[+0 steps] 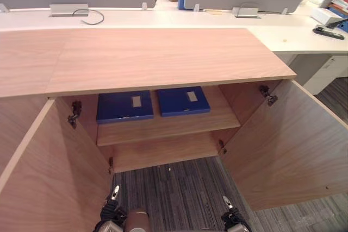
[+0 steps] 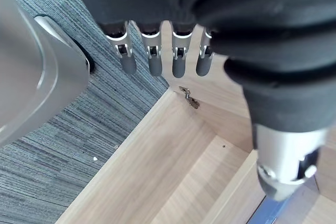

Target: Walk over to the cabinet, pick up the folder, carry it to the office cabinet, place the folder inside the office cabinet, then close the office cabinet door

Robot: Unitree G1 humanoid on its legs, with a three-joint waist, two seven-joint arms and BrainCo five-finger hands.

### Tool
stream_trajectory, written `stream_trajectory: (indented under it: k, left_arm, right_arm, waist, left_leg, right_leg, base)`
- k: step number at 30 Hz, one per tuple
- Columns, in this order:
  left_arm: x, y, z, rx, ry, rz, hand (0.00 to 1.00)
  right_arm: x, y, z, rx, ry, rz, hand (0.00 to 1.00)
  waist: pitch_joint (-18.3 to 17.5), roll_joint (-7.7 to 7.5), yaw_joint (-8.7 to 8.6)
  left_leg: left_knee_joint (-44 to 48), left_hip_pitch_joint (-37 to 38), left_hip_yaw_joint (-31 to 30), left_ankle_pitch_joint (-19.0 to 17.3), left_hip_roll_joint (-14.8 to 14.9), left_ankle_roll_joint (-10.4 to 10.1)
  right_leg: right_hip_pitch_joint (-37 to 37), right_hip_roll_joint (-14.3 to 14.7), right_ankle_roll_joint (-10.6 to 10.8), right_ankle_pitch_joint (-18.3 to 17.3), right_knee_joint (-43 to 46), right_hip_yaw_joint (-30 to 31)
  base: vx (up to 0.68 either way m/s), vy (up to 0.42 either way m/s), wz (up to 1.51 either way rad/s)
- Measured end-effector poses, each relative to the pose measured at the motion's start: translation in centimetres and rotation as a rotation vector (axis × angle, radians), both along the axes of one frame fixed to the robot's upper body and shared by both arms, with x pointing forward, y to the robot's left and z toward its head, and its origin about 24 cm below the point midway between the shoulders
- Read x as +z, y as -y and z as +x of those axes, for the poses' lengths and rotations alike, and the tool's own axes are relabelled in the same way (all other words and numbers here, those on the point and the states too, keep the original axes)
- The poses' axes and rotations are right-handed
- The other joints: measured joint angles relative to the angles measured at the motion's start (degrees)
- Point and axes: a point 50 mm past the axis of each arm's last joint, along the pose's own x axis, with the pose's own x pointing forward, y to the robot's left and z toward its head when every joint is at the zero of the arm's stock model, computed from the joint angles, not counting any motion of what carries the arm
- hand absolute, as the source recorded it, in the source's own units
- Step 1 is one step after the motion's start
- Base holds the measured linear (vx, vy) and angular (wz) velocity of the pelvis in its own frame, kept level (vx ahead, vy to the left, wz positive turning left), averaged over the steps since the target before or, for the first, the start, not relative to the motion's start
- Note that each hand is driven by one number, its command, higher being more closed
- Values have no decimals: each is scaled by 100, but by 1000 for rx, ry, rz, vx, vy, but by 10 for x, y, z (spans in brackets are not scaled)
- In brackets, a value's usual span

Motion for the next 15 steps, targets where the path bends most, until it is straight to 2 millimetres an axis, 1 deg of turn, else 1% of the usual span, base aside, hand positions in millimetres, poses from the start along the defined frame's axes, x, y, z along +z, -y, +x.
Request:
stream_trajectory:
  k: [1,2,3,4,5,6,7,8,10,11,14,15]
  left_arm:
    - [-1,0,-4,0,-13,-2,0]
    - [-3,0,-8,2,-28,-4,0]
    - [-5,0,-12,2,-43,-6,0]
    - [-6,0,-15,-11,-62,-4,0]
    - [-7,0,-16,-44,-78,4,0]
    - [-8,2,-16,-65,-86,7,0]
    - [-9,4,-16,-102,-99,17,0]
    - [-9,5,-15,-134,-107,26,0]
    - [-9,9,-12,-178,-108,33,0]
    - [-9,13,-11,-205,-110,30,0]
    - [-10,22,-5,-261,-108,21,0]
    - [-10,26,-3,-279,-104,18,0]
  right_arm:
    - [0,-2,0,33,0,6,0]
    - [-1,-4,0,38,2,12,0]
    - [-1,-4,-1,40,0,15,0]
    - [-1,-4,-1,27,3,24,0]
    - [-2,-4,-5,10,0,32,0]
    - [-2,-4,-6,-3,-1,36,0]
    - [-2,-2,-8,-32,-1,41,0]
    - [-3,-2,-9,-45,-2,44,0]
    - [-3,-1,-11,-66,-7,46,0]
    - [-3,0,-12,-86,-8,48,0]
    - [-4,1,-13,-88,-10,48,0]
    - [-3,1,-12,-85,-9,48,0]
  waist:
    - [-48,27,5]
    - [-131,8,0]
    - [-198,23,1]
    - [-254,7,-5]
    - [-302,-31,-18]
    - [-327,-20,-31]
    - [-375,-15,-44]
    - [-377,-19,-59]
    - [-421,-52,-107]
    - [-439,-52,-112]
    - [-448,-68,-130]
    - [-433,-16,-129]
  left_leg:
    - [-137,133,227,8,-7,25]
    - [-255,245,415,11,-8,31]
    - [-398,351,567,15,-13,36]
    - [-641,530,785,78,-46,61]
    - [-937,714,853,149,-159,43]
    - [-1065,785,860,171,-212,24]
    - [-1303,940,885,212,-284,46]
    - [-1484,1115,972,266,-316,59]
    - [-1721,1317,1070,359,-315,-14]
    - [-1866,1442,1145,428,-321,-50]
    - [-2157,1673,1339,519,-307,-67]
    - [-2248,1833,1496,526,-247,-75]
  right_leg:
    - [-1,-20,19,113,-137,186]
    - [-9,-51,18,205,-248,359]
    - [-19,-77,24,295,-364,504]
    - [-20,-123,-5,400,-505,683]
    - [-16,-180,-11,494,-619,840]
    - [-14,-199,-29,534,-683,894]
    - [2,-221,-4,627,-785,956]
    - [68,-211,5,682,-880,1054]
    - [123,-183,-4,715,-948,1148]
    - [126,-166,-9,720,-954,1212]
    - [132,-97,-57,751,-962,1347]
    - [115,-17,-141,806,-923,1336]
  base:
    - [-8,135,-75]
    - [-9,125,-93]
    - [-3,114,-93]
    - [2,93,-94]
    - [2,79,-76]
    - [13,49,-66]
    - [32,27,-56]
    - [51,14,-60]
    - [62,-14,-38]
    - [75,-22,-27]
    - [100,-22,-41]
    - [92,-29,-80]
